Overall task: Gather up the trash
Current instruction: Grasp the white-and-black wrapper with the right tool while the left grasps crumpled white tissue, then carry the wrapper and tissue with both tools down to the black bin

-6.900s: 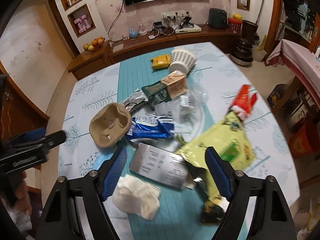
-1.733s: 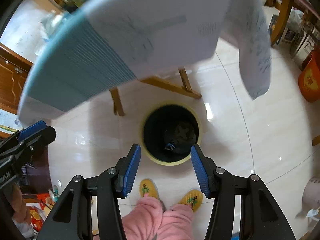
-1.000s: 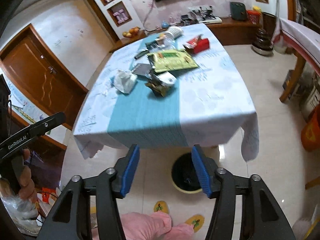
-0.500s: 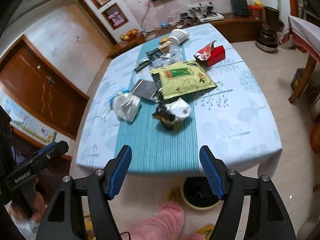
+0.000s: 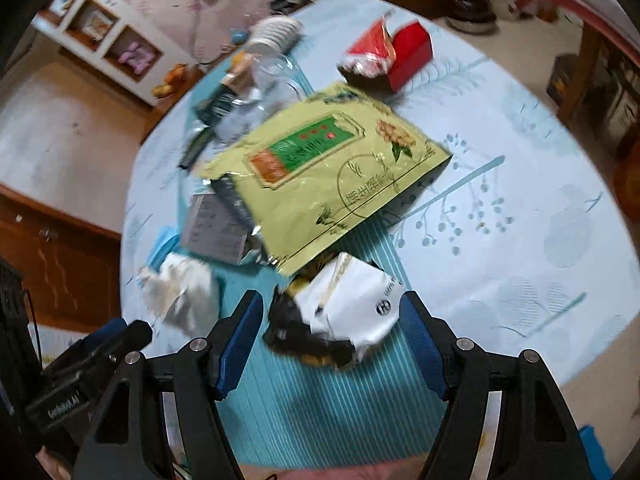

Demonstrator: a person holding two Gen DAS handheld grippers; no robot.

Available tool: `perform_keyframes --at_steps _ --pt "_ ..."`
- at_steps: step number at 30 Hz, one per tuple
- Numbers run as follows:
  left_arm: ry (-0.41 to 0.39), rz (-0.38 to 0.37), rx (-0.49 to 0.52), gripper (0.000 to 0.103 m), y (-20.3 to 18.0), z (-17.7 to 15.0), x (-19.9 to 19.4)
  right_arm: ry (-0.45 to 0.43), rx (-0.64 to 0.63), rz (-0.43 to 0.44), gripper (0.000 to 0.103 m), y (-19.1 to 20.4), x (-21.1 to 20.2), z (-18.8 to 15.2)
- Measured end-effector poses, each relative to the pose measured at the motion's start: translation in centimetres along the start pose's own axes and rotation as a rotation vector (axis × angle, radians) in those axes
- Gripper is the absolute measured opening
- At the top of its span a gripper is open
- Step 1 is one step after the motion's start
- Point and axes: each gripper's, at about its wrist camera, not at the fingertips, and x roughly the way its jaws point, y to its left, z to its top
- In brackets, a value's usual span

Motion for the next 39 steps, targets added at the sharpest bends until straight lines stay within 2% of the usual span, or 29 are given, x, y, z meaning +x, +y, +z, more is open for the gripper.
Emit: perform_keyframes --at_steps 4,7,11,16,22,25,31,39 --pt "0.052 -0.011 0.038 0.089 0.5 1.5 3.3 -0.005 0.010 -0.032 0.072 0.6 2.1 0.6" --pt "0.092 -0.035 0.043 0.089 0.8 2.4 5.2 0.033 0.010 -0.041 0.071 1.2 3.7 0.7" --pt "0.131 -0.034 0.055 0.089 1.0 3.0 7.1 0.033 -0.017 -0.079 0.066 2.2 4.6 0.4" --pt "0.168 -0.042 0.032 0.078 1.8 3.3 8.7 0.029 0.007 -0.082 0.063 2.3 5.0 0.1" --pt "0.146 -0.059 0.034 0.055 1.9 3.4 8.0 0.028 0.012 -0.052 0.060 1.8 3.3 -0.9" --pt "0.135 -0.051 0.034 0.051 1.7 3.0 7.0 0.015 0.000 -0.033 0.059 1.7 1.8 -1.4" --pt "0.089 -0.049 0.038 0.048 1.2 1.3 3.8 0.004 -0.035 -0.012 0.059 2.1 -0.6 -1.7" --pt "0.005 -0.067 0.032 0.048 -0.7 -0.9 -2.0 -0.044 -0.119 0.029 0.058 2.4 -6.3 -2.4"
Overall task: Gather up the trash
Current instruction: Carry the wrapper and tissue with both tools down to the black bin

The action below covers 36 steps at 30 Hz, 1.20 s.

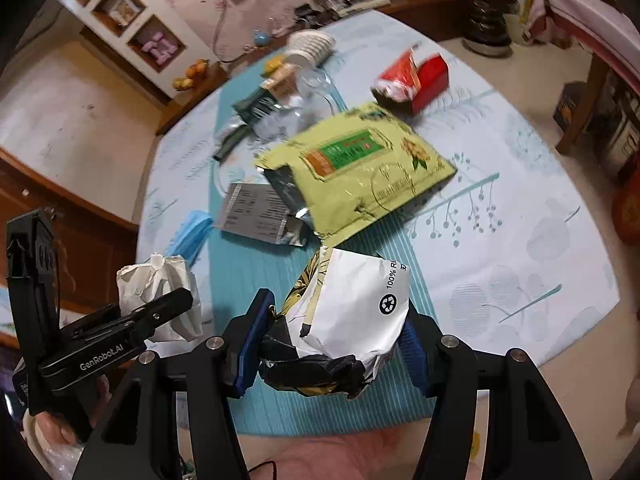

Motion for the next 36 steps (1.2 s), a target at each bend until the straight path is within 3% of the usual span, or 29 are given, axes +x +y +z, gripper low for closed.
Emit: perform_keyframes --at_steps 9,21,26,36 --pt "-0.167 0.043 -0.125 0.048 -4.4 -4.7 -7.8 -0.034 -0.221 0.102 0.058 -1.2 -6.5 -2.3" --pt "-0.331 0.066 -0.209 0.048 -16.1 -13.6 -13.9 -0.096 -0.394 0.167 0.059 -8.0 -15.6 -6.9" --pt "-0.357 0.081 -0.221 0.048 -19.7 -17.2 -15.2 -0.100 -0.448 0.196 0.059 -9.9 -18.1 -9.3" --pt "-0.264 0.109 -0.212 0.048 -21.8 -22.9 -14.4 -0.010 -0.410 0.232 0.059 -11.7 -17.6 -13.9"
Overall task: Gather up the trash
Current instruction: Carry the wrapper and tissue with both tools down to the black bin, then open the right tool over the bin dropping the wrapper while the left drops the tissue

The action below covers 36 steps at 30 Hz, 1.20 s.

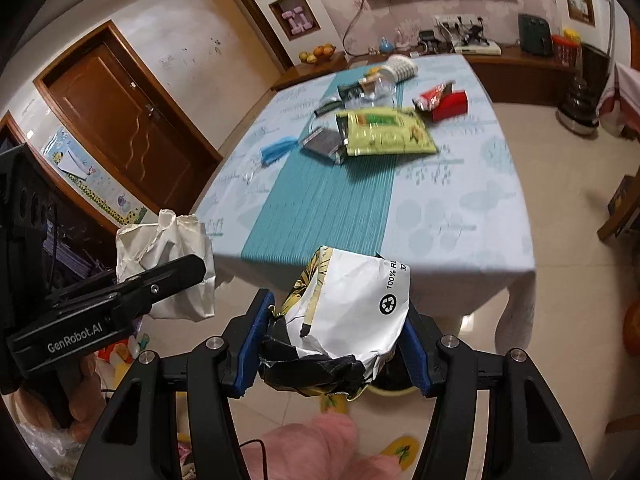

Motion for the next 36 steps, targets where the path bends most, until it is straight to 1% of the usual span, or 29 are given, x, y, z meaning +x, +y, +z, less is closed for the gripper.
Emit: perform_keyframes --at_steps 4,9,14,18,23,26,28,30,31,33,36 --pt "0.048 0.000 0.008 0.048 0.6 -1.9 1.6 0.031 0.028 -0.019 0.059 -0.2 1.3 -2.3" --pt "0.114 -0.005 0.020 0.049 1.6 -4.7 5.4 0.058 0.061 -0.055 0.059 -1.1 4.3 -5.9" --pt "0.169 -0.033 0.012 0.049 3.2 -8.5 11.2 0.101 0.105 -0.095 0.060 -3.3 9.8 -9.9" --pt "0.198 -0.039 0.019 0.049 4.3 -11.3 16.2 0.118 0.153 -0.136 0.060 -6.0 15.4 -12.9" --pt "0.196 -0.035 0.036 0.053 5.8 -14.1 23.0 0.130 0.184 -0.156 0.062 -9.4 22.7 -16.1" --pt "0.200 -0.025 0.043 0.055 6.7 -15.3 26.8 0.139 0.200 -0.148 0.063 -10.9 26.5 -17.5" --pt "0.192 -0.023 0.049 0.058 7.0 -15.8 28.8 0.142 0.205 -0.143 0.064 -12.0 29.2 -18.5" --pt "0.186 -0.018 0.057 0.059 7.4 -16.2 31.0 0.140 0.203 -0.138 0.065 -12.9 31.2 -19.0" --pt "0.187 -0.016 0.059 0.063 7.5 -16.3 31.7 0.139 0.201 -0.136 0.065 -13.1 31.8 -19.4" --pt "0.192 -0.009 0.070 0.068 7.6 -16.7 33.6 0.142 0.201 -0.134 0.067 -13.8 33.6 -19.9" --pt "0.192 -0.006 0.072 0.076 7.6 -17.4 35.2 0.141 0.199 -0.126 0.075 -14.8 35.6 -20.2"
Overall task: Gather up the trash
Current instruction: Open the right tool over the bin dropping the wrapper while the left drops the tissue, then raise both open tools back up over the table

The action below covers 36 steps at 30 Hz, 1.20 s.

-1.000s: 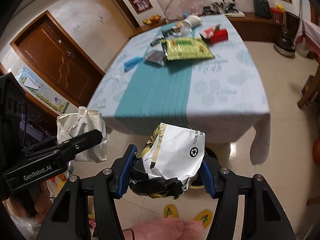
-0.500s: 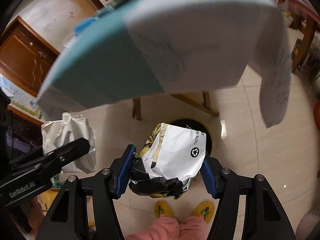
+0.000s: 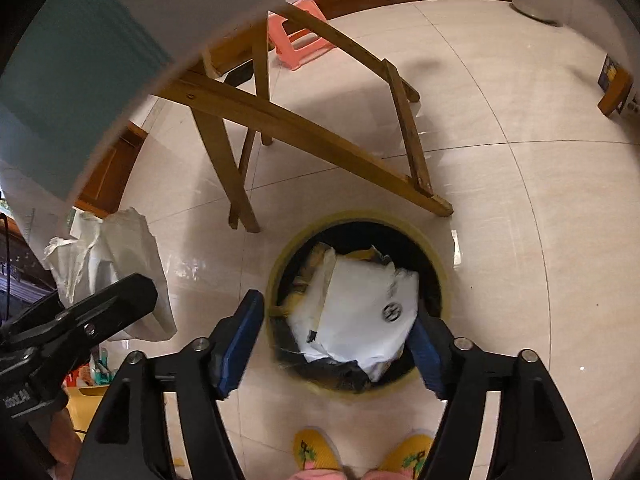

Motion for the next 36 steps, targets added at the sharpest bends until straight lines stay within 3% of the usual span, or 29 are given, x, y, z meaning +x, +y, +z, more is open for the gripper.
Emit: perform_keyframes --at_steps 2,4,9,14,25,36 --pt "-0.001 0.002 0.002 0.084 0.2 0.1 1.1 -0.005 -0.002 0.005 0.086 -0.4 0.8 0.4" --pt "-0.010 0.006 0.006 0.085 0.4 0.3 1.9 -0.001 -0.011 -0.004 0.091 -0.7 1.5 0.7" --pt "-0.025 0.013 0.010 0.086 0.5 0.5 2.3 -0.032 -0.024 -0.022 0.091 -0.8 1.1 1.3" --pt "-0.064 0.021 0.015 0.086 0.5 1.3 -0.3 -0.066 -0.021 -0.033 0.091 -0.2 -1.7 1.8" --pt "-0.101 0.007 0.009 0.086 -0.2 3.7 -11.3 -0.103 -0.044 -0.059 0.091 3.8 -13.9 2.4" --pt "-0.212 0.012 0.087 0.086 -0.4 7.9 -27.6 -0.201 -0.081 -0.049 0.091 11.7 -28.5 5.2"
